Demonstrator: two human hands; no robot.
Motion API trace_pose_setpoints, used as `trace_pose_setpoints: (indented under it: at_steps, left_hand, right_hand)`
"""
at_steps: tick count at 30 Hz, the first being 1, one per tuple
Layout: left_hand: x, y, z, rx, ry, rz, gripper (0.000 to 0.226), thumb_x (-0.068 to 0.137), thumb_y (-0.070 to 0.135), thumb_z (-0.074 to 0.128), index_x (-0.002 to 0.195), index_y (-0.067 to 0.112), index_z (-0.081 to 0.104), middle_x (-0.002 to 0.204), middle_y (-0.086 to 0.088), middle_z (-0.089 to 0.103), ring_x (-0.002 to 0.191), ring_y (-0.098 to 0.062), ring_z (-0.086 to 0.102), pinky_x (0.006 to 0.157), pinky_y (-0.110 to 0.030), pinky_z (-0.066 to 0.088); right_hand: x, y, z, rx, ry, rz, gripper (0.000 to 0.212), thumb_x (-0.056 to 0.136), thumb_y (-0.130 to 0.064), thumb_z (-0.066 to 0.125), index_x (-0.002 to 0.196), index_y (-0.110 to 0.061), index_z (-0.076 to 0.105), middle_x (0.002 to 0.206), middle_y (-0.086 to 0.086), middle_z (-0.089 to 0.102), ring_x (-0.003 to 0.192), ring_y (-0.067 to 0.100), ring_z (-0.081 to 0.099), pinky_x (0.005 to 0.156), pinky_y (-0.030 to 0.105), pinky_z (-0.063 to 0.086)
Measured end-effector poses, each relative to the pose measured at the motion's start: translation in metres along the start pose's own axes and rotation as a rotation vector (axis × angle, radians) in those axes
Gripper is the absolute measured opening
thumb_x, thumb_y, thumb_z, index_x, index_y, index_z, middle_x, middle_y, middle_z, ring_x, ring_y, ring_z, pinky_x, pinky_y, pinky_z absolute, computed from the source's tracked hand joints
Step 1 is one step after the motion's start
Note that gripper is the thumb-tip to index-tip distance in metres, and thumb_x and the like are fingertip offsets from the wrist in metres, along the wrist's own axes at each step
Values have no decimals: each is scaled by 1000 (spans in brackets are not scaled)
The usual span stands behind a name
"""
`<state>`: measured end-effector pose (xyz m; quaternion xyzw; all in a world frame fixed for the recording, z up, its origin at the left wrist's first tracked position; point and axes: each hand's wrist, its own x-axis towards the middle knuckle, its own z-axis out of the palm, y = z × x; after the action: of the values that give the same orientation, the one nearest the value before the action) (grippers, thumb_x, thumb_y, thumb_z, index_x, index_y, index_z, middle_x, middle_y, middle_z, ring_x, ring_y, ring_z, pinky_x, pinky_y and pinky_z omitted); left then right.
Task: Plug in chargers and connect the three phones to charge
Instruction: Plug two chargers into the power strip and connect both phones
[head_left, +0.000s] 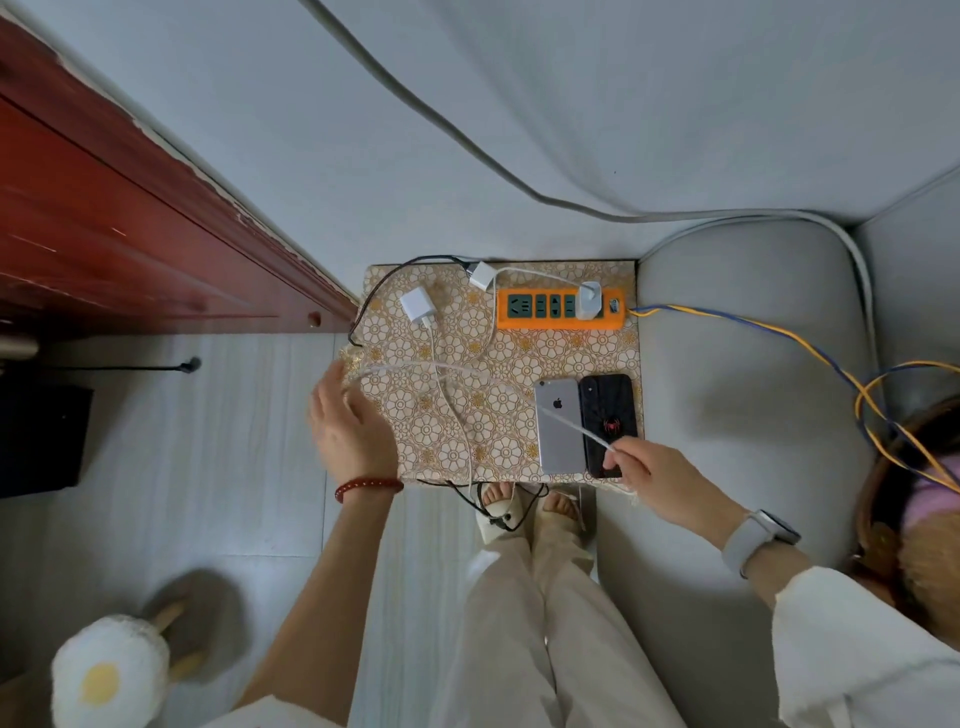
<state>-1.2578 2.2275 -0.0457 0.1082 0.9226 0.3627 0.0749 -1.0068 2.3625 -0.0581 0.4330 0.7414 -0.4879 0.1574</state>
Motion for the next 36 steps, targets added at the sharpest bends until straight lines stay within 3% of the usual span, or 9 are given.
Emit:
trace_pose_setpoints:
  at_steps: [4,8,11,13,16,24,26,29,36]
  left_hand:
    - [-26,-1,5,325,-344,516,70,79,16,57,140,15,23,147,-15,31,138,-34,22,112,-57,9]
    - [-58,9,21,349,-636,840,44,84,28,56,125,13,50,109,-12,68,109,-28,61,105,-66,21]
    - [-55,13,19,133,-576,717,16,86,8,52,92,7,67,55,-8,67,51,-22,64,69,-43,57]
    - [-45,17,15,17,-449,411,21,89,3,45,92,6,65,51,-2,61,46,-20,58,48,-28,49]
    - [-18,13,7,-156,-222,-85,25,94,13,37,97,7,61,57,5,58,54,-14,54,56,-27,45]
    - [-49,9,18,257,-686,631,62,83,31,55,138,23,28,134,-6,49,128,-23,40,113,-56,15]
    - [-60,16,26,219,-870,657,44,89,34,48,130,20,44,112,-7,66,110,-20,57,111,-51,26]
    - [-64,16,28,111,-822,708,31,92,30,42,86,7,63,62,-11,64,58,-25,57,61,-33,48]
    - [-14,-13,10,43,-303,-29,26,92,13,40,113,9,54,78,-5,61,74,-27,58,60,-30,42]
  right_hand:
    - [7,-29,-4,-8,-24,-162,24,96,-12,37,81,-13,56,59,-7,43,49,10,36,49,14,35]
    - [8,-61,-6,44,-31,-324,24,95,-13,40,82,-17,59,65,-18,48,52,7,45,51,12,36]
    - [4,-66,-10,100,-62,-339,26,93,-16,45,74,-25,59,55,-17,46,48,0,46,48,10,35]
    - [1,-57,-13,144,-108,-276,28,92,-19,46,69,-33,53,54,-11,45,45,3,40,46,13,31]
    - [-2,-32,-19,169,-89,-136,25,92,-13,45,73,-24,56,58,-4,48,52,9,42,52,20,33]
    - [0,-43,-10,153,-76,-200,25,94,-14,43,77,-21,60,54,-5,44,49,14,34,48,20,28]
    - [1,-55,-7,174,-77,-260,29,93,-17,43,73,-30,58,53,-6,44,50,15,37,49,25,29]
    - [-1,-53,-10,194,-74,-258,25,91,-20,48,73,-26,62,53,-8,46,46,6,36,46,18,30]
    - [-11,4,-28,220,54,-4,23,92,-11,46,77,-18,62,55,1,47,44,5,37,44,10,32]
